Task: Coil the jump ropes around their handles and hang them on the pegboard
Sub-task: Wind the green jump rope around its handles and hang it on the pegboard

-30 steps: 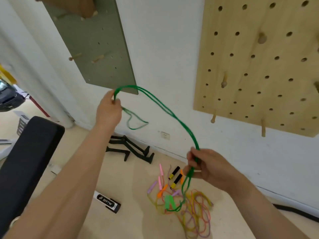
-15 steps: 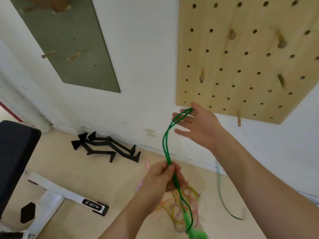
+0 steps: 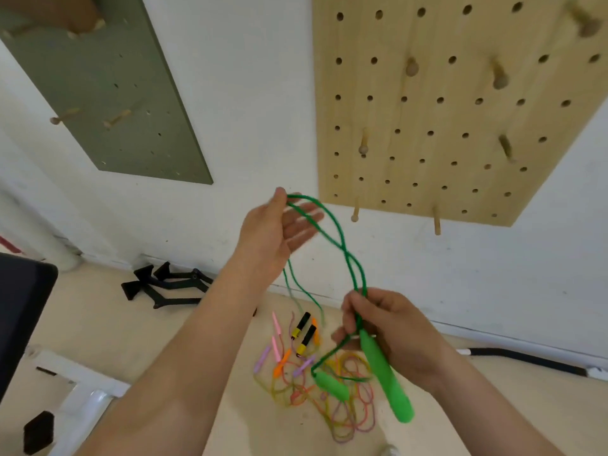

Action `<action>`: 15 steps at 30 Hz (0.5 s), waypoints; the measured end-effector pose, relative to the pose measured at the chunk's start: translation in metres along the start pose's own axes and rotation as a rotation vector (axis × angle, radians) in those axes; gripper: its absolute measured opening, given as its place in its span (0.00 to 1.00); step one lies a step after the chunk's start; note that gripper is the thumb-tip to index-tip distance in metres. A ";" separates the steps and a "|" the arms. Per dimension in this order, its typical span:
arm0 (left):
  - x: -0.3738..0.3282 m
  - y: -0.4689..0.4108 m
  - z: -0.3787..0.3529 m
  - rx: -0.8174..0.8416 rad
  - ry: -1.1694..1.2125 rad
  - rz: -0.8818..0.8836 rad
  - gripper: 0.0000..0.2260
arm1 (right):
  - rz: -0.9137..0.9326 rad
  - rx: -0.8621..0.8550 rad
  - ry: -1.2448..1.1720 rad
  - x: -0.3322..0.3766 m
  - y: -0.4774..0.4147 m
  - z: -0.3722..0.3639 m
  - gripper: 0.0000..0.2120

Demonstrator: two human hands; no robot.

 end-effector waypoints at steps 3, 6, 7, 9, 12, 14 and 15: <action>0.022 0.040 0.001 0.317 -0.529 0.170 0.19 | 0.130 -0.133 -0.187 0.019 -0.007 -0.013 0.11; 0.058 0.085 0.016 0.573 -0.478 0.130 0.16 | 0.098 -0.211 -0.348 0.031 -0.017 -0.023 0.12; 0.067 0.093 0.024 0.547 -0.433 0.123 0.16 | 0.087 -0.221 -0.343 0.033 -0.020 -0.025 0.12; 0.076 0.098 0.040 0.390 -0.455 0.118 0.09 | 0.082 -0.233 -0.237 0.035 -0.026 -0.028 0.13; 0.067 0.102 0.050 0.256 -0.410 0.077 0.04 | 0.100 -0.338 0.118 0.040 -0.031 -0.031 0.14; 0.054 0.101 0.052 0.178 -0.379 -0.029 0.05 | 0.090 -0.398 0.335 0.042 -0.033 -0.031 0.19; 0.048 0.098 0.052 0.131 -0.378 -0.089 0.05 | 0.066 -0.393 0.397 0.042 -0.033 -0.031 0.22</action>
Point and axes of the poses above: each hand's wrist, its own y-axis away from the middle knuckle, its own z-axis out of the back of the hand, x = y × z, the point moved 1 cm from there along -y, towards the middle knuckle, and after that the axes turned 10 degrees about -z, right-handed, at the moved point
